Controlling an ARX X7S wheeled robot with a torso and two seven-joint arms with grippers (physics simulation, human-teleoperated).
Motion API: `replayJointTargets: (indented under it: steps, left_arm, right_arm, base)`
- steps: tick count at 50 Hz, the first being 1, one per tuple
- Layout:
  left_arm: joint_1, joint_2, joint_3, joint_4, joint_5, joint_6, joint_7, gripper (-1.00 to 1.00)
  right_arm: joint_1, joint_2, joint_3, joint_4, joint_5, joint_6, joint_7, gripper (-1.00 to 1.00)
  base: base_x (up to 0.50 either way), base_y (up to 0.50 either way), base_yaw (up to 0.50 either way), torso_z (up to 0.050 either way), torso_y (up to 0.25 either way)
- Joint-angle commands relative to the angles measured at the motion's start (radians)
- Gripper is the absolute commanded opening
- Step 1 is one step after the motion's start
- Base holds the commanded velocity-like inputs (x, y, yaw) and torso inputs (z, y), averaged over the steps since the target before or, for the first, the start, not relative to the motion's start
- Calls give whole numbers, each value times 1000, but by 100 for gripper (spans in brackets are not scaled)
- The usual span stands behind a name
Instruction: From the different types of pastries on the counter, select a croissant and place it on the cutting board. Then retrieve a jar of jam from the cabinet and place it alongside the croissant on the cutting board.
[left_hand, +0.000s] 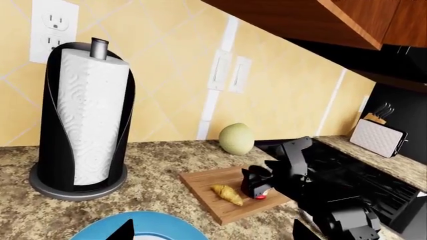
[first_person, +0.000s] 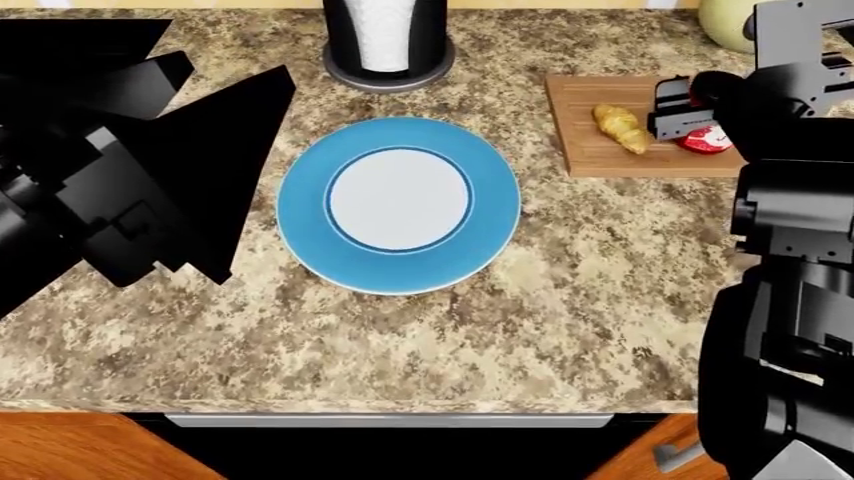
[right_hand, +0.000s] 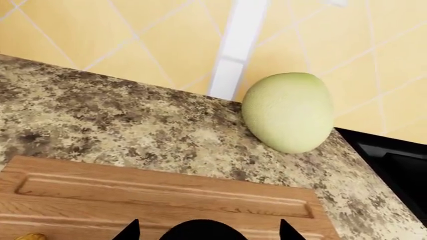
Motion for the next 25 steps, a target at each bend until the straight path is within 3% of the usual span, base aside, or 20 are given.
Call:
replayJointTargets:
  steps: [1,18,25]
  left_arm:
    - [1,-2,-2,3,-3,5,-1,100]
    - [5,-12,-11,7,-7,12,-5,100]
    - [-1,-14,-7,1,-4,13,-10,100]
  right_arm:
    - [15,-1,7,-42,5,37,-15,100]
    - [72,-20,17,-463,-20,376,-224,100]
    - [53,-12,-56,-737,-83,603,-406,100]
  base:
    - [0,0,0,0,0]
    - [0,0,0,0,0]
    - [0,0,0,0,0]
